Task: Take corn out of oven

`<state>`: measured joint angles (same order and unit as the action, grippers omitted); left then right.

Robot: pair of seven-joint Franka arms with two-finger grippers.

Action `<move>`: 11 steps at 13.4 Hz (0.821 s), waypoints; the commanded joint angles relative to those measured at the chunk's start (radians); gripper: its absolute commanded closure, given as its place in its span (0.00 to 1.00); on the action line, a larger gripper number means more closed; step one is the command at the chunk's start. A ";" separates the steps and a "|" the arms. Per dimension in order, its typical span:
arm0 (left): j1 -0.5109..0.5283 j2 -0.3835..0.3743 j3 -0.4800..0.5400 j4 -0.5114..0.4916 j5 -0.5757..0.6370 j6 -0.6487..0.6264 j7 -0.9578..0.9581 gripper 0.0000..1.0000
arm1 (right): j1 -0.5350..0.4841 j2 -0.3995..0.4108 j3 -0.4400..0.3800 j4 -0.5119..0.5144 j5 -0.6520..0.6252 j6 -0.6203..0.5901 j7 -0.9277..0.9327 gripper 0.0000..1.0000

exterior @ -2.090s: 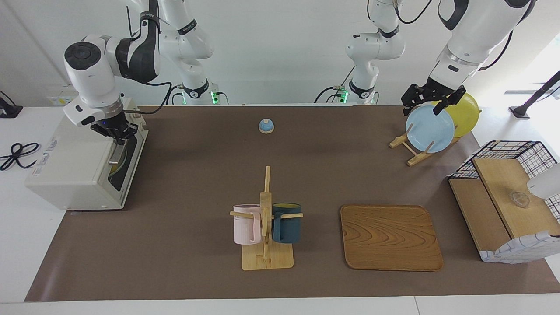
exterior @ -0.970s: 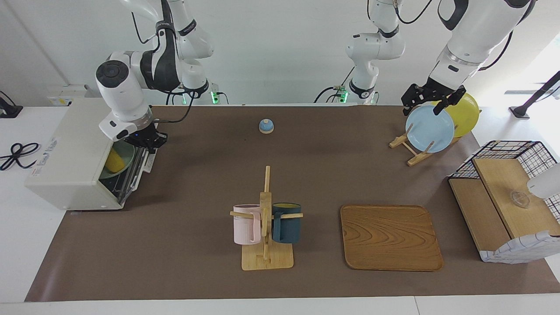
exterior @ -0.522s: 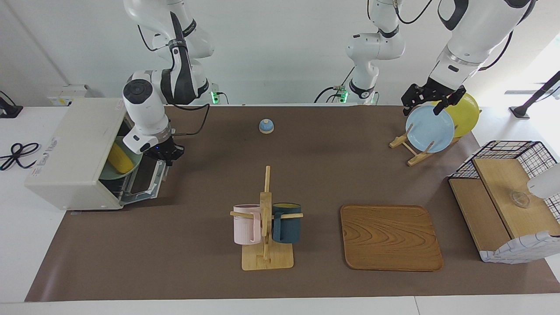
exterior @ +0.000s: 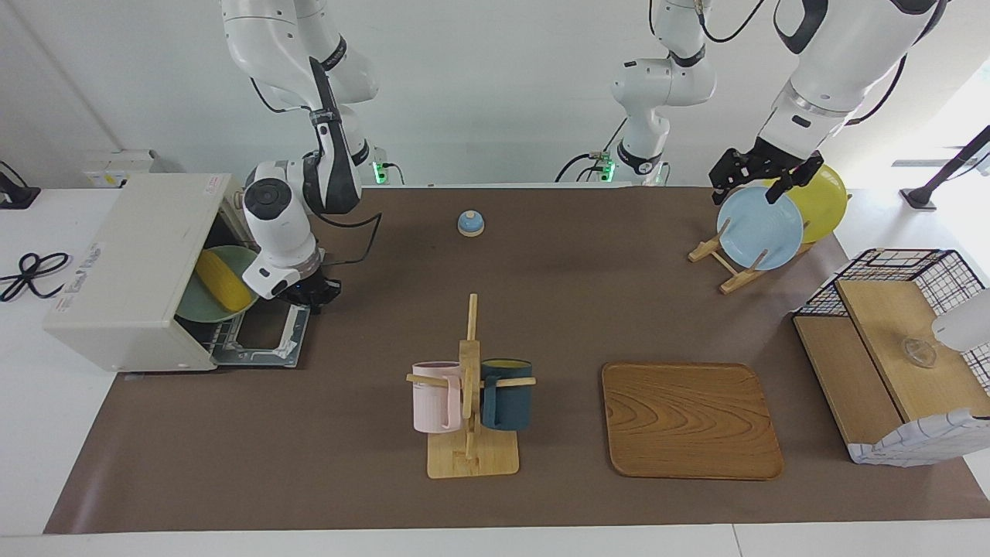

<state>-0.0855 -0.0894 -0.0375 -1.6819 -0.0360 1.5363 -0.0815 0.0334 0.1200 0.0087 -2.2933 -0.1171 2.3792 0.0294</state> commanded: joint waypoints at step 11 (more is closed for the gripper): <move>0.004 -0.010 -0.002 -0.007 0.013 0.005 0.003 0.00 | 0.016 -0.006 -0.038 0.202 -0.030 -0.329 0.108 0.61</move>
<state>-0.0857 -0.0894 -0.0387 -1.6819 -0.0360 1.5365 -0.0815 0.0524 0.1470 -0.0288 -2.0913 -0.1236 2.1110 0.0651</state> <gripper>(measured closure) 0.000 0.855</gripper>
